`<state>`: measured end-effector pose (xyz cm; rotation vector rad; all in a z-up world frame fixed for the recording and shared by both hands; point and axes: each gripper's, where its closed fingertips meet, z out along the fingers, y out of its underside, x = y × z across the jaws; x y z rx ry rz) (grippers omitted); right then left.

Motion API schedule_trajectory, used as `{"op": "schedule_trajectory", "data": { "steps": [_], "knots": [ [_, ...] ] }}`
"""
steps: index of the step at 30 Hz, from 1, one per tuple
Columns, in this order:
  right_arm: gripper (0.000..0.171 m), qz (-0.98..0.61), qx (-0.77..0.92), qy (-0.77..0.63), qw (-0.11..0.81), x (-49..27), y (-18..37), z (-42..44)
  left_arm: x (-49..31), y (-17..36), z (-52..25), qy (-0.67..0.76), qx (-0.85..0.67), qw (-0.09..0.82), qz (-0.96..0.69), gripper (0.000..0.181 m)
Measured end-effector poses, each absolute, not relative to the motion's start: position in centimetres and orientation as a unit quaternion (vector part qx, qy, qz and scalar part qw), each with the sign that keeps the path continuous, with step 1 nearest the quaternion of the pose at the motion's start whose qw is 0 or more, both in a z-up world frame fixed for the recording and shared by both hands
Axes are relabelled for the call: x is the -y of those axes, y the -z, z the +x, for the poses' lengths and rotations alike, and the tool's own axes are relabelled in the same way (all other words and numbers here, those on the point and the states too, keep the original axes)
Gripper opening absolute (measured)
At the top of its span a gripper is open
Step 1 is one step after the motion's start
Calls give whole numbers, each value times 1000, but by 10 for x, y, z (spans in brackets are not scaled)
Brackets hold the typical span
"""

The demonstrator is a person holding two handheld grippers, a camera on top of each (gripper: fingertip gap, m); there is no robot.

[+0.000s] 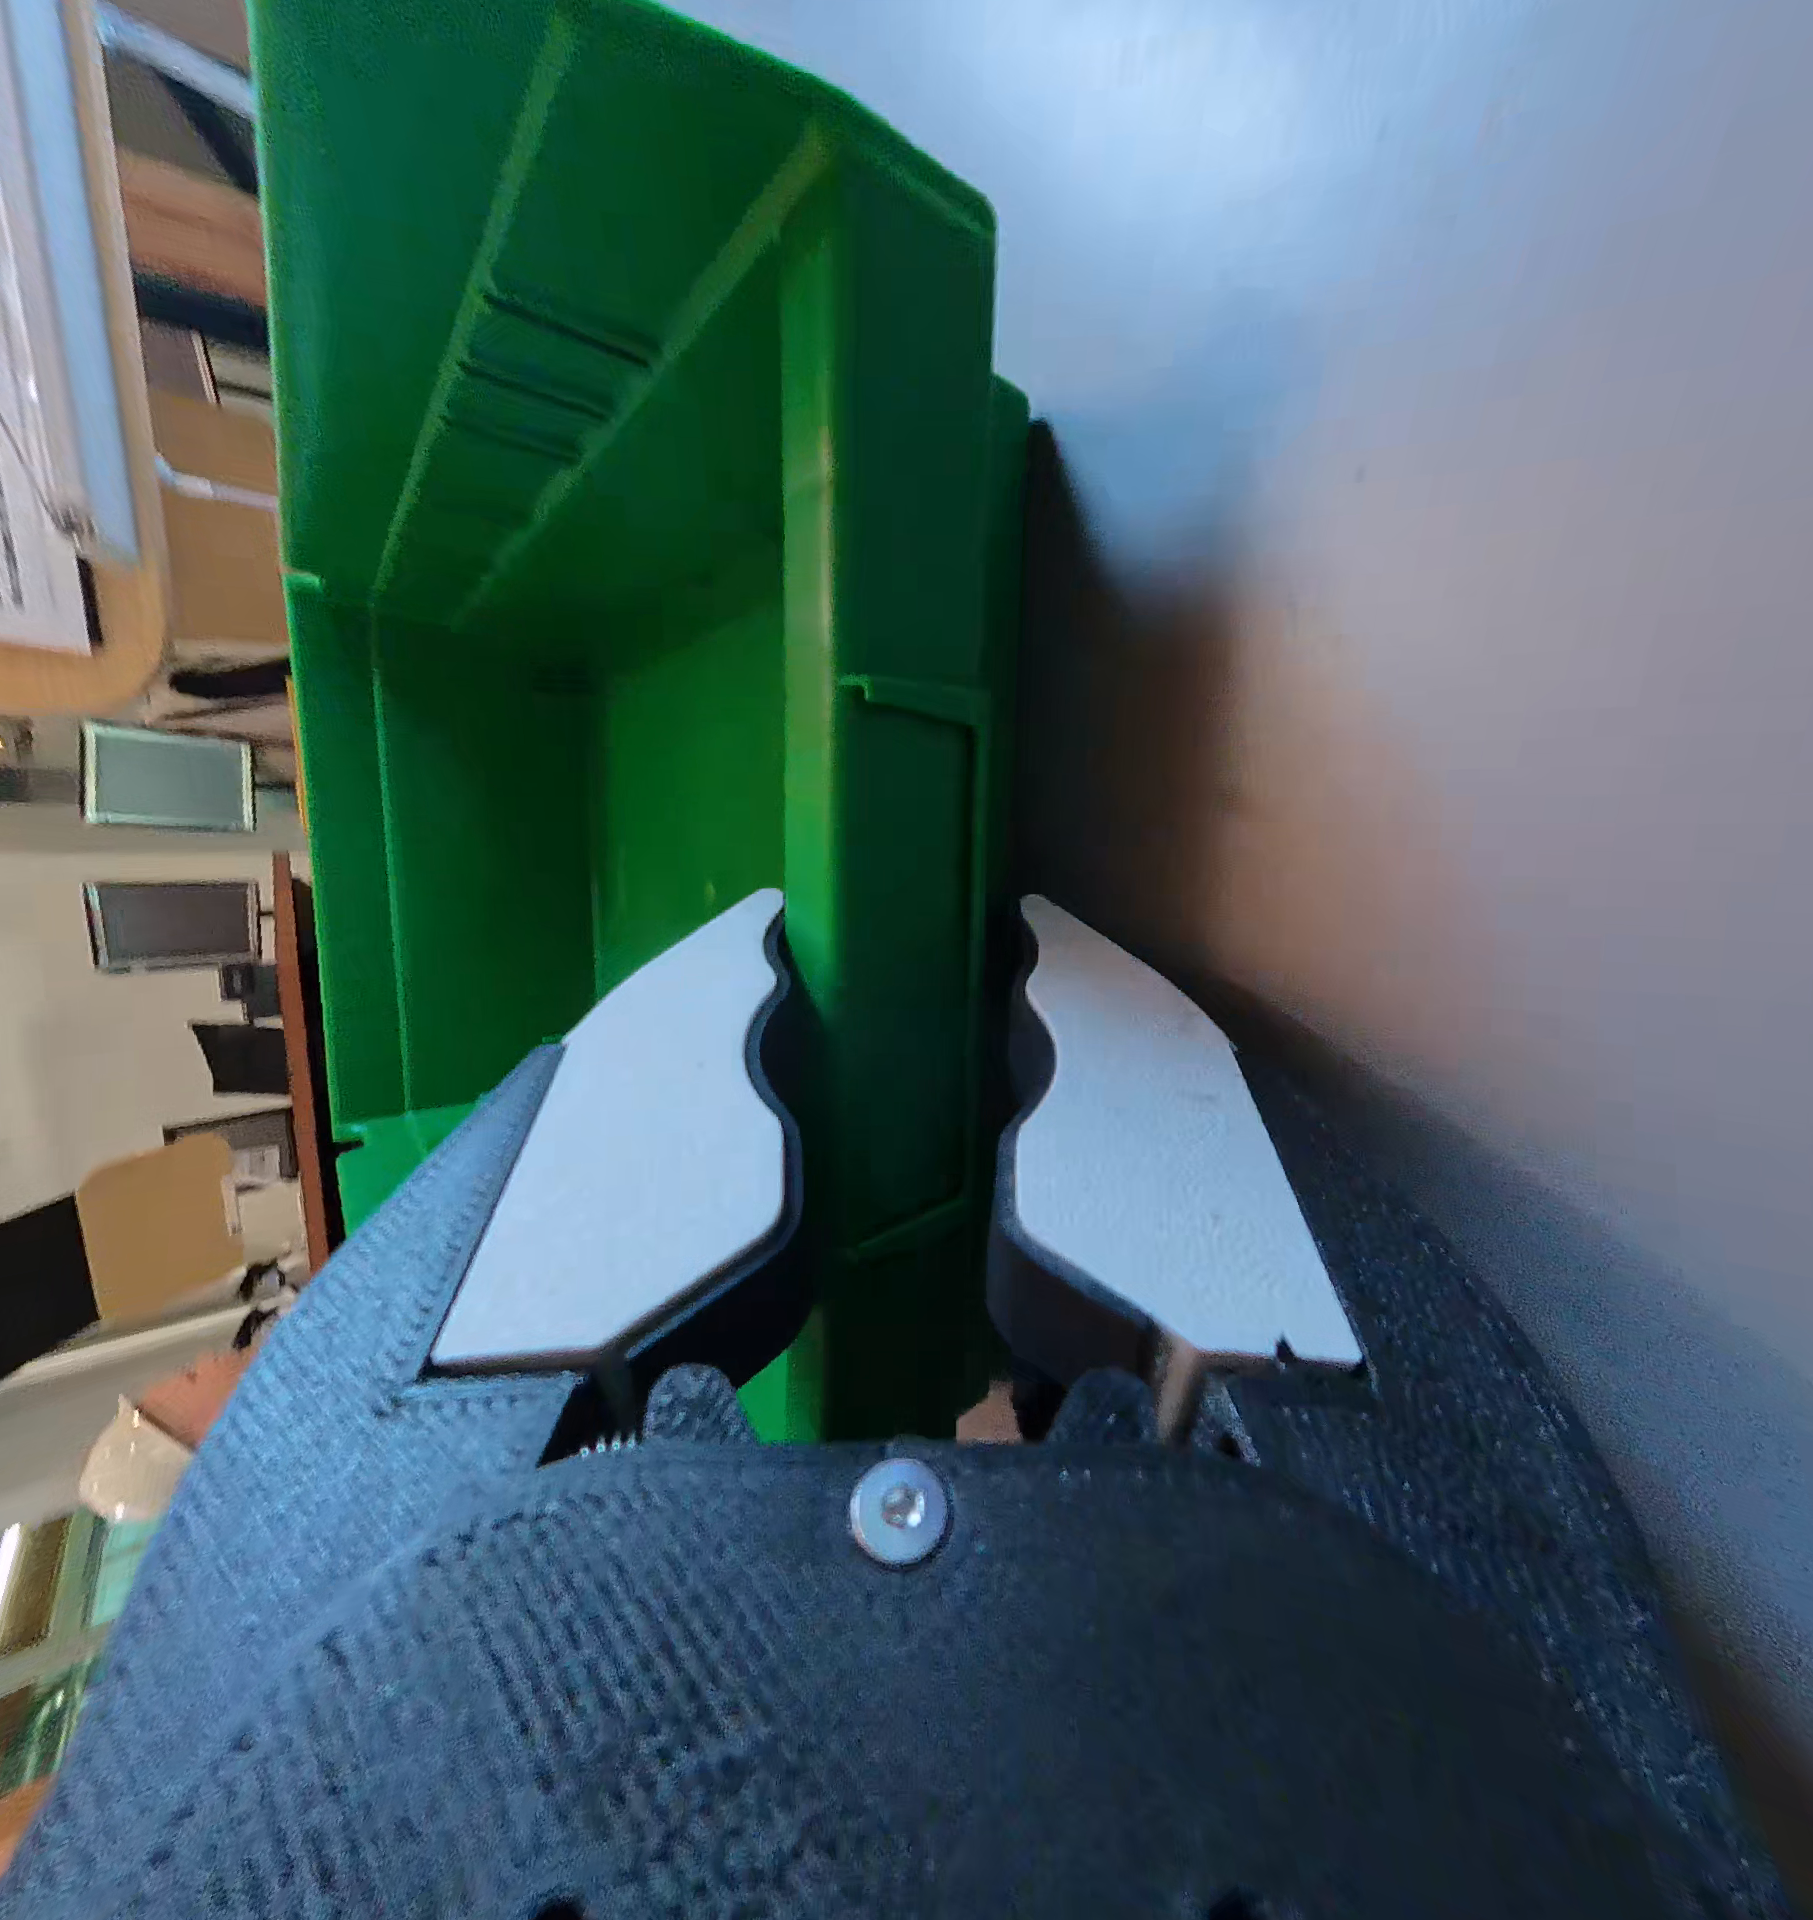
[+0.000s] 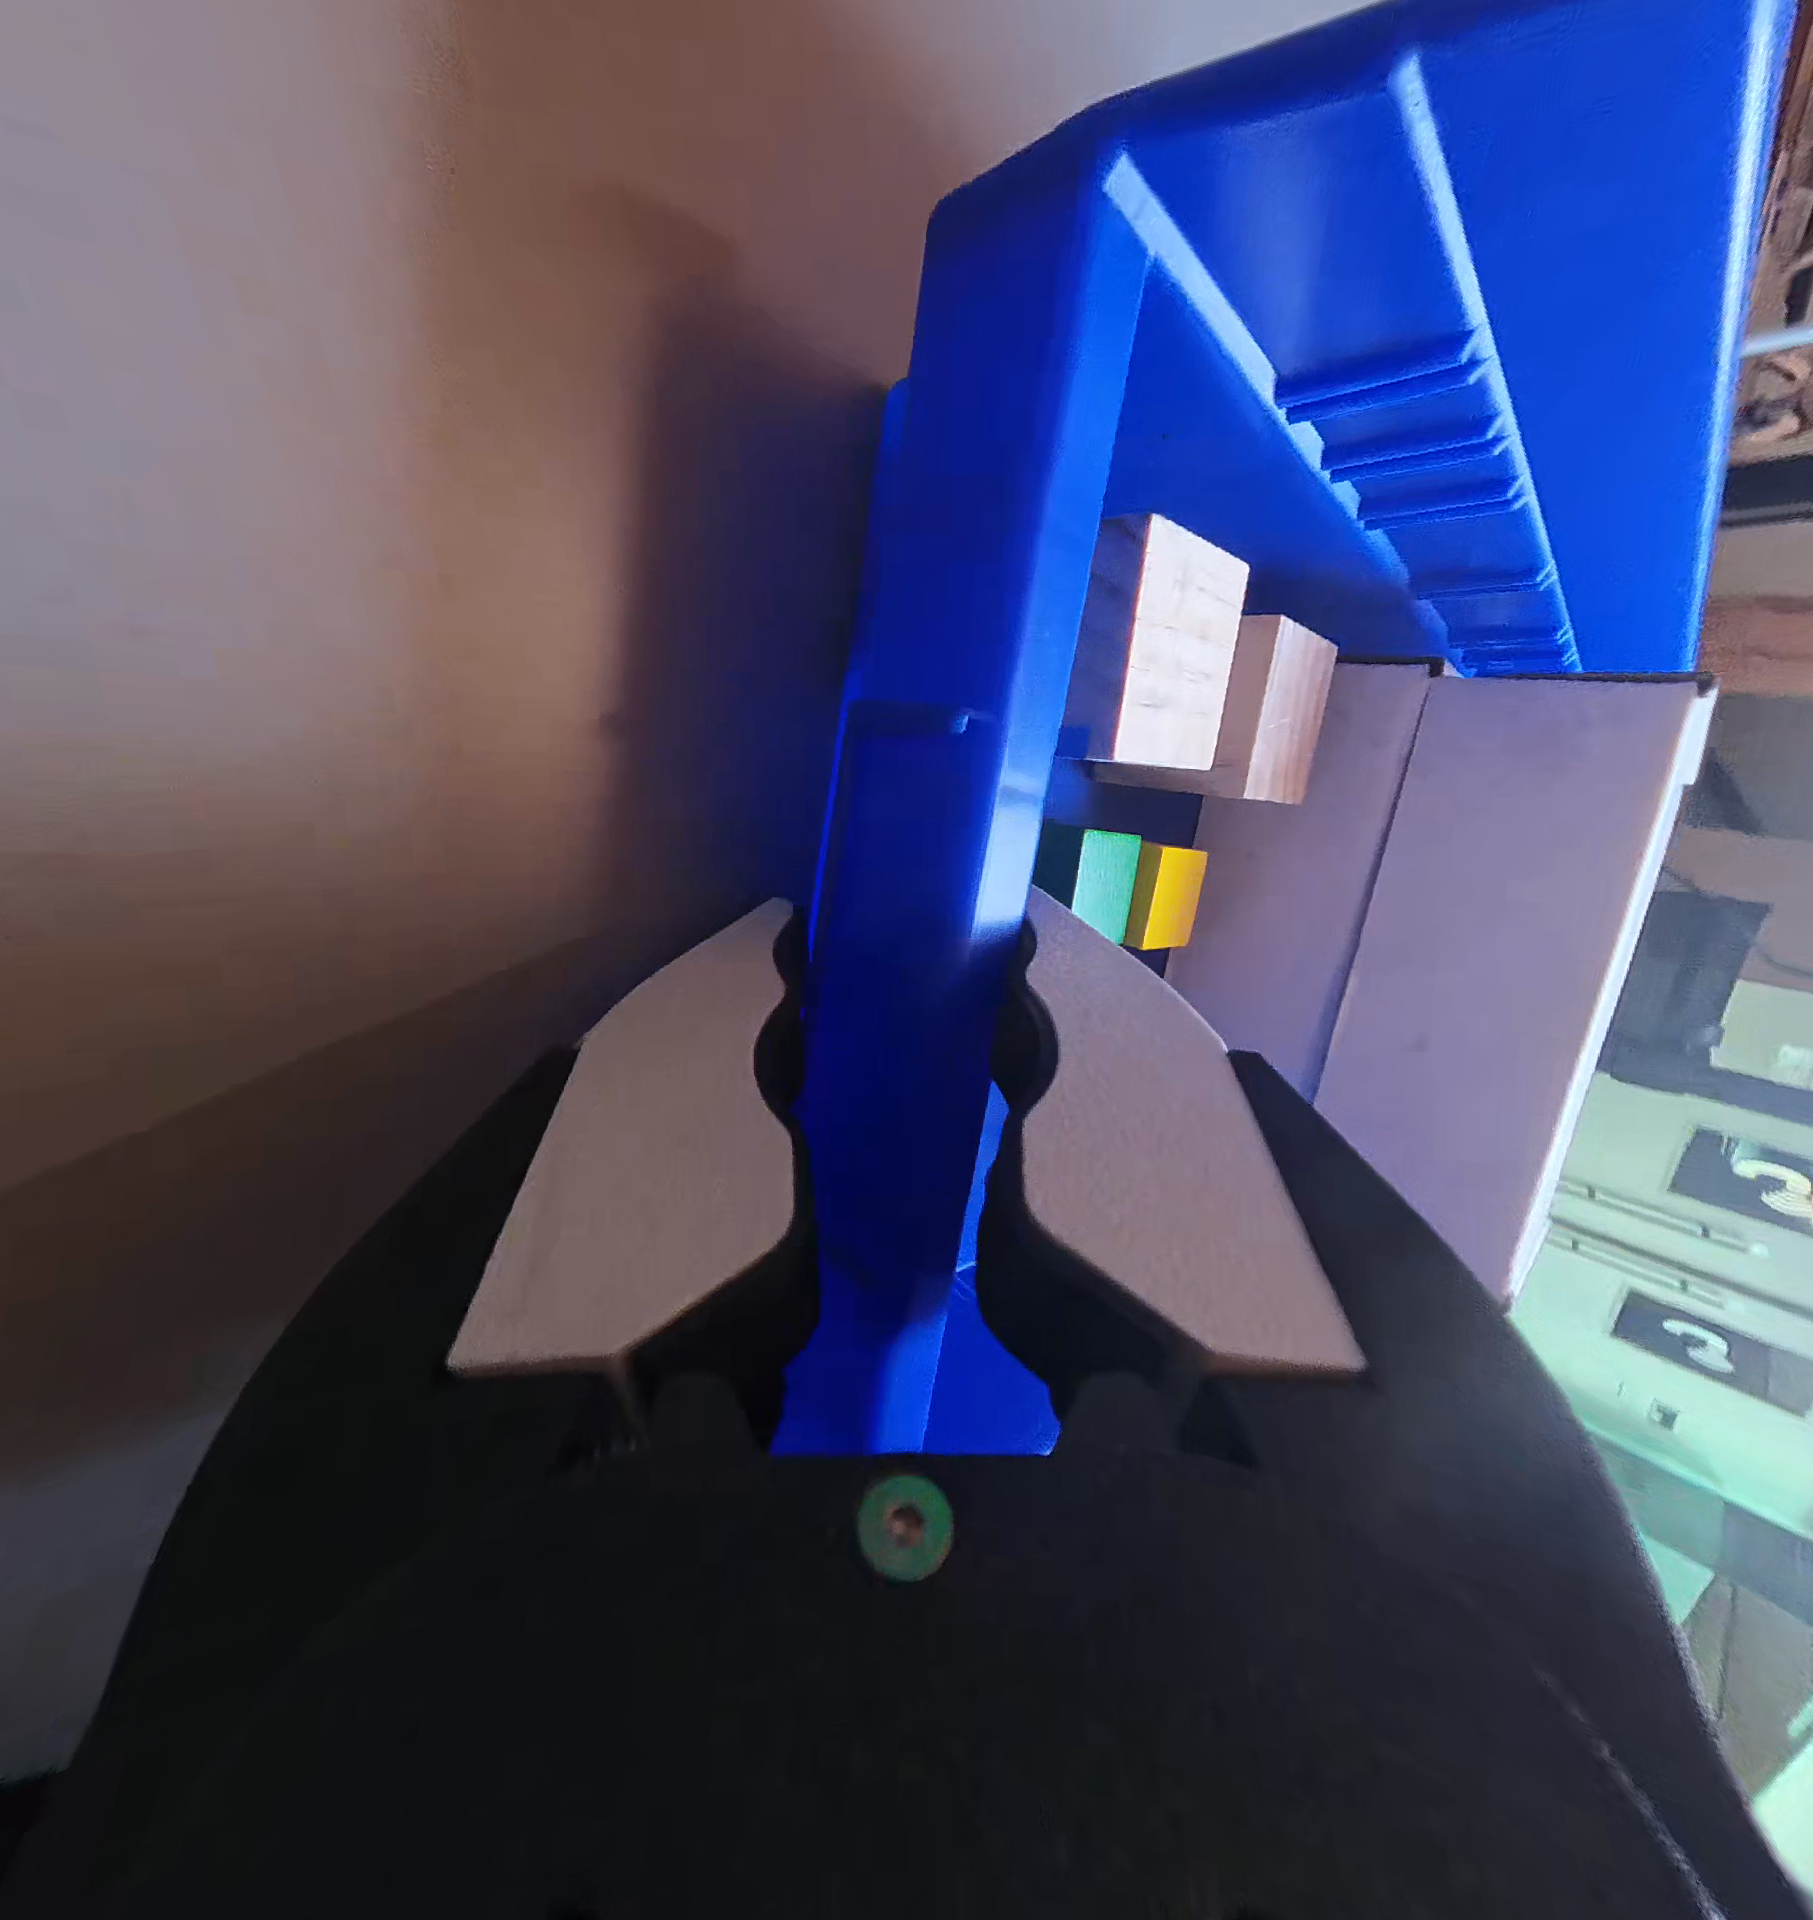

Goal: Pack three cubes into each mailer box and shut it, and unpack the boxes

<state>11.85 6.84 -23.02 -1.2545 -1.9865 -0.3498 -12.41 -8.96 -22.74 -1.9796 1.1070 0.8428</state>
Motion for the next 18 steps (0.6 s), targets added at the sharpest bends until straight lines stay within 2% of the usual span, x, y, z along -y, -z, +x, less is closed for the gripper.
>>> {"op": "schedule_trajectory", "data": {
  "steps": [6, 12, 16, 18],
  "knots": [
    [33, -414, 813, 104, 397, -35, 230, 114, 35, 225, -110, -306, -487, 418, -703, 39],
    [33, -376, 813, 62, 440, -3, 225, 110, 22, 208, -121, -317, -395, 469, -723, 53],
    [34, -407, 743, -195, 494, 45, 169, 98, 42, 188, -87, -225, -323, 531, -750, 50],
    [34, -458, 653, -251, 548, 27, 126, 103, 48, 172, -58, -132, -263, 577, -762, 45]
  ]
}}
